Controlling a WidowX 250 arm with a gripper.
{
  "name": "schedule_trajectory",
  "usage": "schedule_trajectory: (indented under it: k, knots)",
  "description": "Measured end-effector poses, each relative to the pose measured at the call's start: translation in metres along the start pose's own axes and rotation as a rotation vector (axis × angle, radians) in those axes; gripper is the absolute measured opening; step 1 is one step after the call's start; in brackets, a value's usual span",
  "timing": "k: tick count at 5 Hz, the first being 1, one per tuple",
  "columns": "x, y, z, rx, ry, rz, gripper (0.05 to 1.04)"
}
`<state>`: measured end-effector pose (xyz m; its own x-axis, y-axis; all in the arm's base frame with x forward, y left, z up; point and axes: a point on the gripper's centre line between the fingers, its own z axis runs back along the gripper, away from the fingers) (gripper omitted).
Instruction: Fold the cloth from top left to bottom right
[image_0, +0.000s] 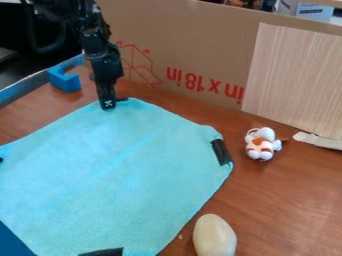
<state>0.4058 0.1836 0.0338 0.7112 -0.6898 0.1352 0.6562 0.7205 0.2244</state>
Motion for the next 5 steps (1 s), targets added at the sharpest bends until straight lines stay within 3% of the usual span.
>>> schedule_trajectory:
  k: [1, 2, 3, 4, 5]
  knots:
    - [0.0, 0.0, 0.0, 0.003, -0.002, -0.01, 0.164]
    - [0.001, -0.003, -0.001, -0.016, -0.01, -0.019, 0.069]
    - [-0.001, -0.005, 0.002, -0.051, -0.026, 0.002, 0.053]
    - [0.002, 0.01, 0.015, -0.032, -0.059, 0.042, 0.053]
    - [-0.001, 0.036, 0.029, 0.019, -0.078, 0.091, 0.053]
